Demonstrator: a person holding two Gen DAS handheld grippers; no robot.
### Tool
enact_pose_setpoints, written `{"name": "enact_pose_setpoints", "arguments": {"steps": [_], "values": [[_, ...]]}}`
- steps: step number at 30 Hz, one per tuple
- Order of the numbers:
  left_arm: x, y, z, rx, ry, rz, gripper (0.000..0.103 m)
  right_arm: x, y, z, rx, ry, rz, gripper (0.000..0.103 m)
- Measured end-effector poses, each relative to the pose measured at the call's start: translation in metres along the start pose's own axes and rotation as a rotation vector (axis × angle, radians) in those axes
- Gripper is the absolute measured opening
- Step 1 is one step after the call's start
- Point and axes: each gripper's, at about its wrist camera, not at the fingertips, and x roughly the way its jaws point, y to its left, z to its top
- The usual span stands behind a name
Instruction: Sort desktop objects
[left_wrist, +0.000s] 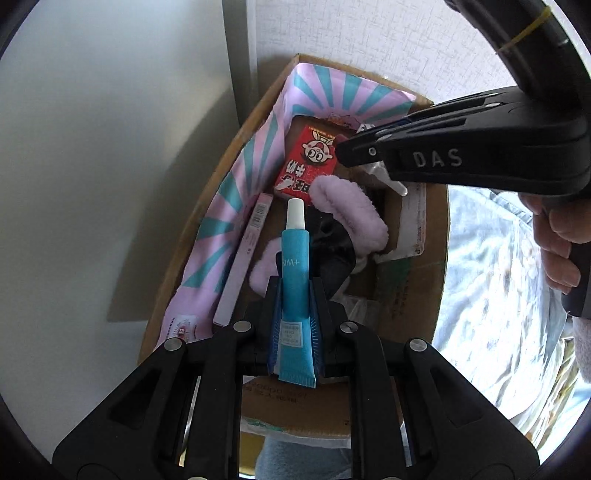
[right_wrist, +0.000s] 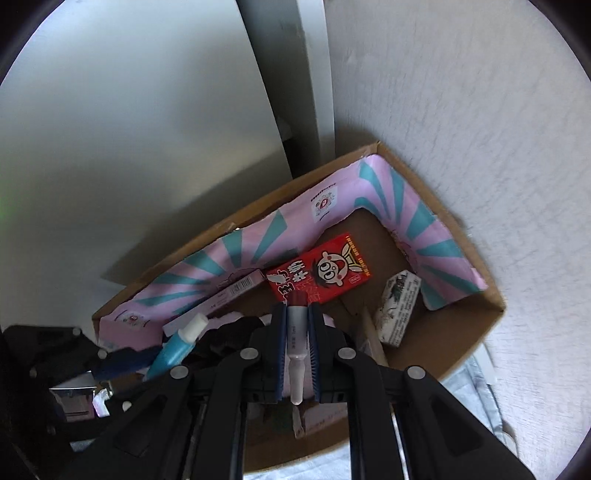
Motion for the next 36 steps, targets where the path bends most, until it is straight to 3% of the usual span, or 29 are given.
{"name": "enact_pose_setpoints", "arguments": {"steps": [2, 3, 4, 5, 6, 7, 8, 12, 16, 22, 26, 31, 36], "values": [[0.0, 0.0, 0.0, 0.003, -0.003, -0.02, 0.014, 0.004, 0.001, 0.001, -0.008, 0.011, -0.008, 0.011], [-0.002, 0.0, 0.001, 0.008, -0.002, -0.037, 0.027, 0.005, 0.001, 0.002, -0.005, 0.014, -0.022, 0.011], [-0.004, 0.0, 0.001, 0.01, -0.004, -0.042, 0.053, 0.006, 0.0, 0.003, 0.006, 0.013, -0.036, 0.012], [-0.006, 0.0, 0.001, 0.009, -0.008, -0.034, 0.071, 0.006, -0.002, 0.005, 0.023, 0.011, -0.049, 0.023], [-0.008, 0.0, 0.0, 0.009, -0.01, -0.018, 0.099, 0.005, -0.005, 0.007, 0.051, 0.013, -0.066, 0.034], [-0.009, 0.001, 0.0, 0.008, -0.008, -0.002, 0.103, 0.005, -0.007, 0.008, 0.073, 0.018, -0.076, 0.062], [-0.009, 0.001, 0.001, 0.006, -0.002, 0.007, 0.103, 0.004, -0.01, 0.008, 0.093, 0.016, -0.074, 0.079], [-0.006, 0.004, 0.005, -0.021, 0.044, 0.013, 0.103, 0.0, -0.019, 0.006, 0.158, 0.02, -0.049, 0.081], [-0.011, 0.004, 0.006, -0.019, 0.03, 0.022, 0.103, -0.002, -0.017, 0.001, 0.155, 0.002, -0.086, 0.089], [-0.024, 0.004, 0.006, -0.016, 0.006, 0.042, 0.103, -0.005, -0.018, -0.006, 0.186, -0.016, -0.12, 0.091], [-0.033, 0.007, 0.006, -0.015, -0.004, 0.051, 0.103, -0.011, -0.021, -0.011, 0.224, -0.041, -0.148, 0.101], [-0.04, 0.011, 0.004, -0.009, -0.025, 0.04, 0.103, -0.032, -0.028, -0.022, 0.302, -0.075, -0.164, 0.102], [-0.059, -0.005, 0.012, 0.067, -0.07, 0.052, 0.103, -0.073, -0.041, -0.056, 0.445, -0.117, -0.208, 0.102]]}}
